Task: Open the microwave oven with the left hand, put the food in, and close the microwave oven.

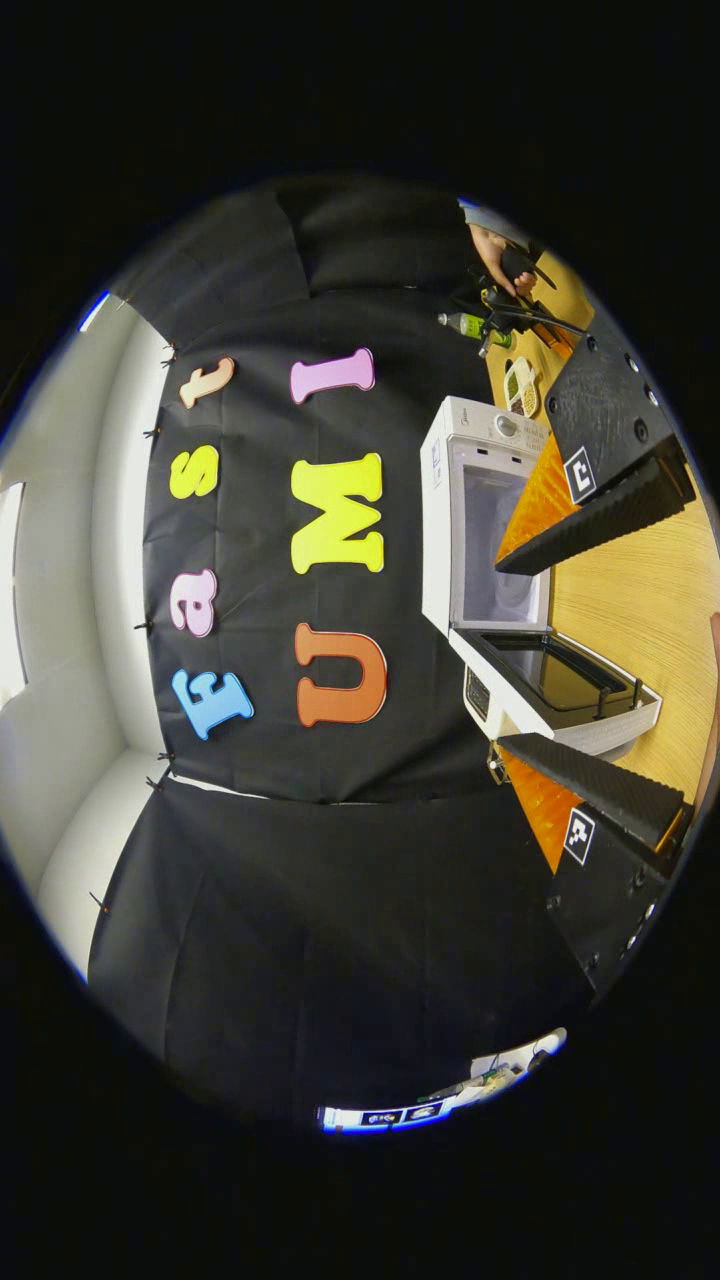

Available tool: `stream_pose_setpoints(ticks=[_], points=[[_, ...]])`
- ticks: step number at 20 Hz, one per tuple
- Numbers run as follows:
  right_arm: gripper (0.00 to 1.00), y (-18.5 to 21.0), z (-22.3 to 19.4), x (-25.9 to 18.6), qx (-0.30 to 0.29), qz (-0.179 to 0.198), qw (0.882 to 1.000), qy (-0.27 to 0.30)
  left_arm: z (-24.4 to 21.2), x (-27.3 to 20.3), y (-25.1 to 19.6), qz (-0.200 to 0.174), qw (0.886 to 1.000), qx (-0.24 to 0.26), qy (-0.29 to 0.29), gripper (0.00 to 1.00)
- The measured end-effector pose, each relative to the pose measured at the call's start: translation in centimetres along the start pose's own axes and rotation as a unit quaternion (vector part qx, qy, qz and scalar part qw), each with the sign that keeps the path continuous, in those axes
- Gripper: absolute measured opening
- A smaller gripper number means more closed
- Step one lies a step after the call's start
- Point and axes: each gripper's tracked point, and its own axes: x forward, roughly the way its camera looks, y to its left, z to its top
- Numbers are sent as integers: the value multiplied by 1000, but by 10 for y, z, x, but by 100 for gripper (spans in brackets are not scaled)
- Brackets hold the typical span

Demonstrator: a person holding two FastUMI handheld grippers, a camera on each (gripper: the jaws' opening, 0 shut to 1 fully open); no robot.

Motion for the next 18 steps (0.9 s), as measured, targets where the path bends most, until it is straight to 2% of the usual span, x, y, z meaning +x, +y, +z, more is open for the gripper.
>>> stream_pose_setpoints(ticks=[4,5,6,11,18], points=[[4,4,-8,4,32,38,999,10,5,-3,0,-9,1000,1,-7,94],[0,5,-8,4,36,44,998,7,5,-5,-1,-13,1000,2,-9,94],[4,6,-8,3,37,48,998,5,4,-6,-1,-15,1000,3,-10,94],[4,16,-1,-7,35,43,998,-34,0,-12,5,-25,1000,-11,-8,94],[4,65,10,-9,9,71,995,-72,-2,-26,25,-29,999,-17,-10,94]])
